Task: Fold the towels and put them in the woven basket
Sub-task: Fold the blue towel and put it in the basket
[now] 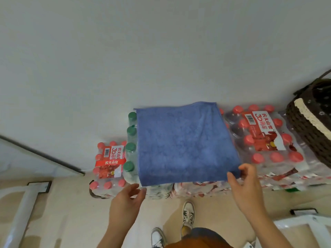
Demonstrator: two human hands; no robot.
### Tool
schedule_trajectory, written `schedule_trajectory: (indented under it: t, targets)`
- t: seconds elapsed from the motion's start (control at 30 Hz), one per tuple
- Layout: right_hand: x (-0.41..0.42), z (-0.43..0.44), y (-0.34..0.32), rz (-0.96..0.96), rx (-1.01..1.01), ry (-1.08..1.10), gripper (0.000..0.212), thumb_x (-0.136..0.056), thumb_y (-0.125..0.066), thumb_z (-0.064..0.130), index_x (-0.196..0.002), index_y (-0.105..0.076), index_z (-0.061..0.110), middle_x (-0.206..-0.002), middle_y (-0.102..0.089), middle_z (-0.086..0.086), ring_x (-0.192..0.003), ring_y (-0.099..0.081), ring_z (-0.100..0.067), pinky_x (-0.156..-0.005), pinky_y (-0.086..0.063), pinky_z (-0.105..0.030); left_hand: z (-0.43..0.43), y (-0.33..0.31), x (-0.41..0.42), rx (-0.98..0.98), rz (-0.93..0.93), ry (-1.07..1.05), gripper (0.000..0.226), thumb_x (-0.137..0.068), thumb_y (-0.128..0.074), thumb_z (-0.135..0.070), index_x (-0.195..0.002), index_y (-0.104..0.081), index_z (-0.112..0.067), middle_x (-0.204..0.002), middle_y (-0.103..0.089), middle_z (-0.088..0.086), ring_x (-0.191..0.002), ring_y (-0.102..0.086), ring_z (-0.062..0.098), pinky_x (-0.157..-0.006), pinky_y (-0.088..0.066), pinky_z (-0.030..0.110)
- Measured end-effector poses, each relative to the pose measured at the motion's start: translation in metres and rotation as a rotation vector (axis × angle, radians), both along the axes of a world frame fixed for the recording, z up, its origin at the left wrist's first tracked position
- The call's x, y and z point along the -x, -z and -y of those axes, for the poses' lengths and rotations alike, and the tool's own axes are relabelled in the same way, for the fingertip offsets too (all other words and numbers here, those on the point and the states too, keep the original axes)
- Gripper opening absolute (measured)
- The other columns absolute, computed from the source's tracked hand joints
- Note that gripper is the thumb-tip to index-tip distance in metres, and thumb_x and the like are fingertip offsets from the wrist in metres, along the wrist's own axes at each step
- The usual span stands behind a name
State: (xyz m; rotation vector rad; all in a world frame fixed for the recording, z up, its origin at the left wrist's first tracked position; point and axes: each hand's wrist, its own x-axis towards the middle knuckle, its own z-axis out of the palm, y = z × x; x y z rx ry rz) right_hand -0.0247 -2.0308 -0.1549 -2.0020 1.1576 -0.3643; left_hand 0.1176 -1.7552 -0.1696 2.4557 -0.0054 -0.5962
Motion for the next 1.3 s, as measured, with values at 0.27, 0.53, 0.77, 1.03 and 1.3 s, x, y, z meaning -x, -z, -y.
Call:
schedule_trajectory:
  t: [0.27, 0.53, 0.77, 1.03, 1.3]
  targets:
    - [0.005, 0.002, 0.008, 0.051, -0.061, 0.096, 0.019, -0.086, -0.065, 0.009, -0.081, -0.047, 0.013, -0.075, -0.054, -0.002, -0.071, -0.054, -0.025, -0.066, -0.043, -0.036, 0.02, 0.002, 0.002, 0.395, -0.07, -0.18, 0.02, -0.084, -0.069, -0.028, -0.078, -0.064, -0.01, -0.071, -0.068, 0.007, -0.069, -0.063, 0.023, -0.063, -0.05, 0.035]
    - [0.027, 0.009, -0.02, 0.235, -0.296, 0.082, 0.016, -0.082, -0.071, 0.004, -0.072, -0.061, 0.012, -0.068, -0.058, -0.007, -0.064, -0.051, -0.02, -0.063, -0.045, -0.034, -0.005, -0.043, 0.008, 0.684, -0.026, -0.062, 0.02, -0.084, -0.069, -0.007, -0.09, -0.055, -0.02, -0.062, -0.063, 0.012, -0.05, -0.058, 0.017, -0.052, -0.046, 0.034]
    - [0.028, 0.024, -0.054, 0.064, -0.327, -0.059, 0.006, -0.082, -0.071, 0.006, -0.08, -0.067, 0.01, -0.077, -0.067, -0.01, -0.066, -0.057, -0.022, -0.061, -0.048, -0.029, -0.019, -0.065, 0.0, 0.684, -0.02, 0.159, 0.029, -0.075, -0.075, 0.001, -0.093, -0.071, -0.021, -0.057, -0.062, 0.0, -0.046, -0.052, 0.004, -0.044, -0.042, 0.013]
    - [0.029, 0.035, -0.079, -0.443, 0.128, -0.523, 0.04, -0.07, -0.083, 0.026, -0.105, -0.064, 0.024, -0.102, -0.062, 0.006, -0.09, -0.062, -0.013, -0.084, -0.052, -0.028, -0.023, -0.061, -0.023, 0.437, 0.293, 0.418, 0.026, -0.069, -0.082, -0.01, -0.079, -0.077, -0.034, -0.075, -0.062, -0.005, -0.076, -0.055, 0.01, -0.064, -0.041, 0.011]
    - [0.023, 0.059, -0.074, -0.539, 0.133, -0.763, 0.012, -0.083, -0.071, 0.032, -0.073, -0.065, 0.036, -0.086, -0.055, 0.01, -0.078, -0.057, -0.007, -0.074, -0.05, -0.026, -0.021, -0.077, -0.044, 0.319, 0.115, 0.582, 0.022, -0.081, -0.073, -0.018, -0.073, -0.071, -0.039, -0.069, -0.068, -0.017, -0.07, -0.062, 0.003, -0.063, -0.044, 0.012]
